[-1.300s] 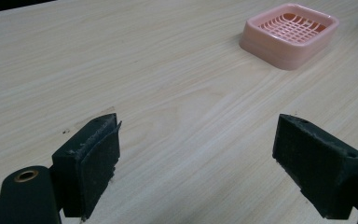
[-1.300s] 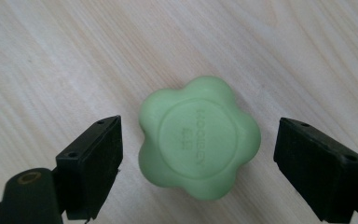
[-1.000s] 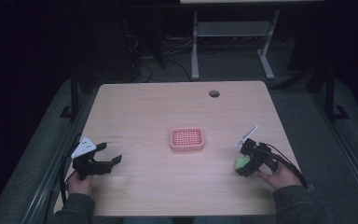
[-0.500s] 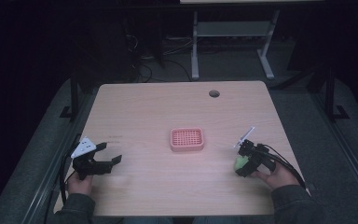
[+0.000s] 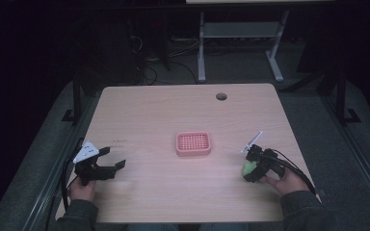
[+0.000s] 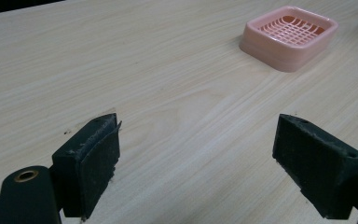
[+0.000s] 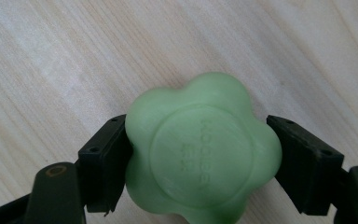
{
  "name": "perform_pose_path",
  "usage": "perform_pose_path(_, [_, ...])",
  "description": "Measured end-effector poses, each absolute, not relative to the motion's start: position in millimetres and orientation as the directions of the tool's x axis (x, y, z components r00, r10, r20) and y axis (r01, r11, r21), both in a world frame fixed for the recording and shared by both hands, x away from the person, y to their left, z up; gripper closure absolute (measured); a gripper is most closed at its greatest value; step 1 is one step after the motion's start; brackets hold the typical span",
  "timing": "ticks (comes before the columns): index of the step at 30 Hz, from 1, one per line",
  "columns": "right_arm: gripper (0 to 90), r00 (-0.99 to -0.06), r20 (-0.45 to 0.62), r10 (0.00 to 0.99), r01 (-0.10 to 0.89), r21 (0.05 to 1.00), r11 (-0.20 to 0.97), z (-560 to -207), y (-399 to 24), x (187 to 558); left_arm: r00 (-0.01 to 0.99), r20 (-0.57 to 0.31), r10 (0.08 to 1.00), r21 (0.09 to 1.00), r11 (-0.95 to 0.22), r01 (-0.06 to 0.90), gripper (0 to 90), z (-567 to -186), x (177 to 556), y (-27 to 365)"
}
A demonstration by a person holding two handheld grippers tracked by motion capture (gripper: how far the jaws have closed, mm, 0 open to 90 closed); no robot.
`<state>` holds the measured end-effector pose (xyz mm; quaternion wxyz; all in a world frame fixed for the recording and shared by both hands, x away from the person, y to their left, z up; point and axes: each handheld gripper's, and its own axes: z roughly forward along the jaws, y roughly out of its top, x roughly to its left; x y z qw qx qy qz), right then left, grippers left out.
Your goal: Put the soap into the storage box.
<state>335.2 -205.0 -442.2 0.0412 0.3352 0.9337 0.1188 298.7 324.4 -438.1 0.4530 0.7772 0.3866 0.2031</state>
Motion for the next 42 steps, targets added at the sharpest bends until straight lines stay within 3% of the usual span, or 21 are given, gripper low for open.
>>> perform_pose_path(10, [25.7,-0.777,0.005,0.629,0.610,0.252,0.751,-440.5,-205.0,333.2,0.618,-0.038,0.785,0.862,-0.287,0.418,14.4,-438.0,298.6,324.6])
perform_pose_path(17, [25.8,-0.789,0.018,0.614,0.587,0.313,0.746,-425.2,-197.4,333.6,0.621,-0.031,0.783,0.859,-0.296,0.417,14.4,-437.9,298.8,325.0])
perform_pose_path(42, [25.8,-0.828,0.029,0.559,0.532,0.354,0.769,-405.4,-156.5,365.8,0.618,-0.046,0.785,0.863,-0.280,0.420,14.4,-438.4,299.4,324.7])
